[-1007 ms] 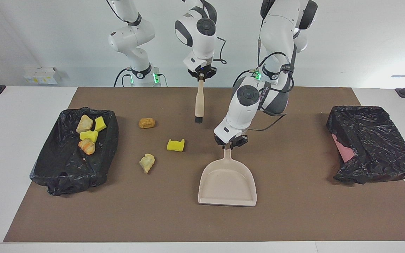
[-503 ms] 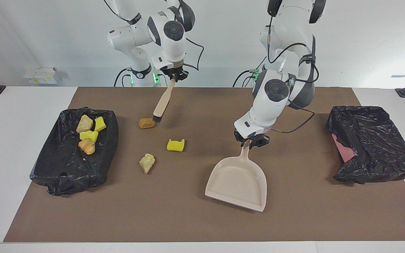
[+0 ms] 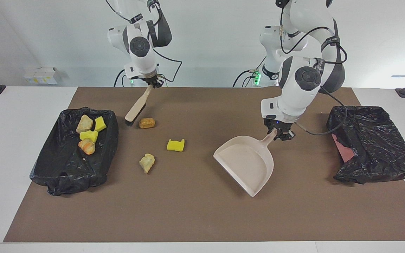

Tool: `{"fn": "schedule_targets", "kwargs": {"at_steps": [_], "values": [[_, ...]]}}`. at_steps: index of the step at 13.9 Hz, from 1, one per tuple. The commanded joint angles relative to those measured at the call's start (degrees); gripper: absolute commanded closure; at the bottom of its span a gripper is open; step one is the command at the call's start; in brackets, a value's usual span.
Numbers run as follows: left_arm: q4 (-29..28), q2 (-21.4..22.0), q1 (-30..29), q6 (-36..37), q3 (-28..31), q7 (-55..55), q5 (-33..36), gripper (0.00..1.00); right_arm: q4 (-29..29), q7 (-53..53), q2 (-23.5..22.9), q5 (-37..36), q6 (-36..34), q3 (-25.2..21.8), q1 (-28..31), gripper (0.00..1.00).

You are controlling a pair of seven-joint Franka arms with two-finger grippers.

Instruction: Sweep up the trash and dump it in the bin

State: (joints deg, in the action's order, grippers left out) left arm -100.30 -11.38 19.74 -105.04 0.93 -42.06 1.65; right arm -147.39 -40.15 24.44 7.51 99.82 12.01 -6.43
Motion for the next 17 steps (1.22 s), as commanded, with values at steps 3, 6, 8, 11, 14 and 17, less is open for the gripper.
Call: {"fn": "schedule_targets", "kwargs": {"at_steps": [3,6,8,11,14,17], "values": [[-14.11,10.49,1.0,-5.77,-0.49,-12.07,7.05,1.0,-1.58,1.3,-2.28,0.66,4.94,0.91,0.01,1.0],[-15.1,9.89,5.65,-6.49,-0.58,-12.44,7.05,1.0,-1.58,1.73,-2.99,1.1,6.08,1.0,-0.34,1.0],[-15.8,9.18,9.08,-7.98,-0.58,-12.0,6.97,1.0,-1.32,1.74,-5.35,1.89,10.36,1.0,-2.35,1.0],[-15.98,7.52,12.16,-9.75,-0.67,-10.51,6.88,1.0,2.09,3.32,-11.22,1.98,14.16,1.0,-3.06,1.0],[-15.98,6.28,14.27,-9.83,-0.85,-6.21,6.62,1.0,9.64,3.93,-18.09,1.98,15.67,1.0,-3.07,1.0],[-15.98,5.14,16.73,-10.62,-1.02,-1.29,6.17,1.0,16.15,4.2,-25.29,1.37,16.45,1.0,-3.24,1.0]]}}
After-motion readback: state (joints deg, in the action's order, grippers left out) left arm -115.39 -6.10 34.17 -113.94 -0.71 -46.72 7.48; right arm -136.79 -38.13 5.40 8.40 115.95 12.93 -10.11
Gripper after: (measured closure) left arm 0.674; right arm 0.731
